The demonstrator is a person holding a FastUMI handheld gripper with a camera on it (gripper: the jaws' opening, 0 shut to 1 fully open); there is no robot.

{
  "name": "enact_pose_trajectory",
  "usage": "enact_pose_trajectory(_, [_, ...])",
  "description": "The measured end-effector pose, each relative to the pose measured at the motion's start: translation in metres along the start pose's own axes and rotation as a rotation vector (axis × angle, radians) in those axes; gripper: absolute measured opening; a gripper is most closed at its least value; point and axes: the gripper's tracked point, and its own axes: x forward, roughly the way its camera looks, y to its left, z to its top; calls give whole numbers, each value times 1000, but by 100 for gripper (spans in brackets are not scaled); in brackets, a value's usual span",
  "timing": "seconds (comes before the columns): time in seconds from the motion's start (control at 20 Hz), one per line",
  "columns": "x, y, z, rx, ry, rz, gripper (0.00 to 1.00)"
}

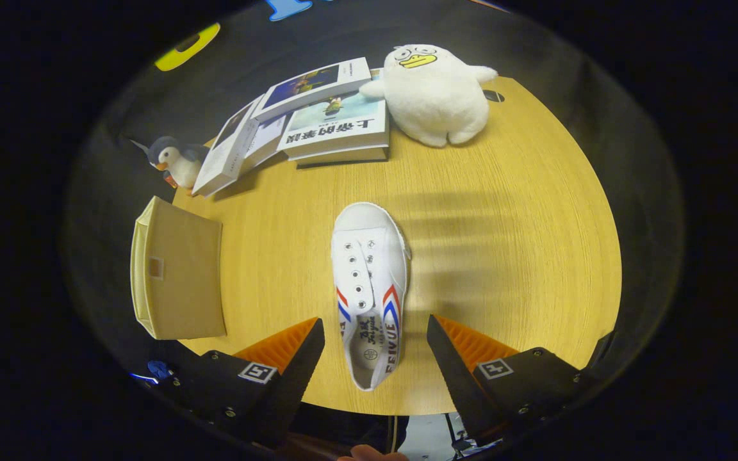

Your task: Open the storage box then place both shoes into the box .Put the left shoe in first, then the right shoe, with the right side of both shoes facing outward in a uniform manner.

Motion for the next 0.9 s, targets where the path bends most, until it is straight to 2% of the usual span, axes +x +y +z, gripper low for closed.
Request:
enact_pose_trajectory(0.25, [28, -23, -9, -16, 67, -51, 98])
enact_pose_trajectory(0.45, [49, -20, -12, -56, 94, -67, 98])
enact_pose_trajectory(0.55, [57, -17, -13, -67, 105, -65, 92])
enact_pose_trajectory(0.6, [60, -18, -14, -76, 111, -71, 85])
enact_pose_trajectory(0.65, [67, -23, -17, -91, 117, -95, 82])
enact_pose_trajectory(0.7, [70, -19, -18, -98, 120, -81, 73])
enact_pose_trajectory(0.75, [74, -13, -21, -75, 127, -55, 57])
enact_pose_trajectory(0.8, [72, -11, -20, -65, 123, -49, 26])
enact_pose_trajectory(0.85, [64, -19, -14, -71, 122, -82, 25])
enact_pose_trajectory(0.9, [70, -19, -19, -44, 130, -80, 5])
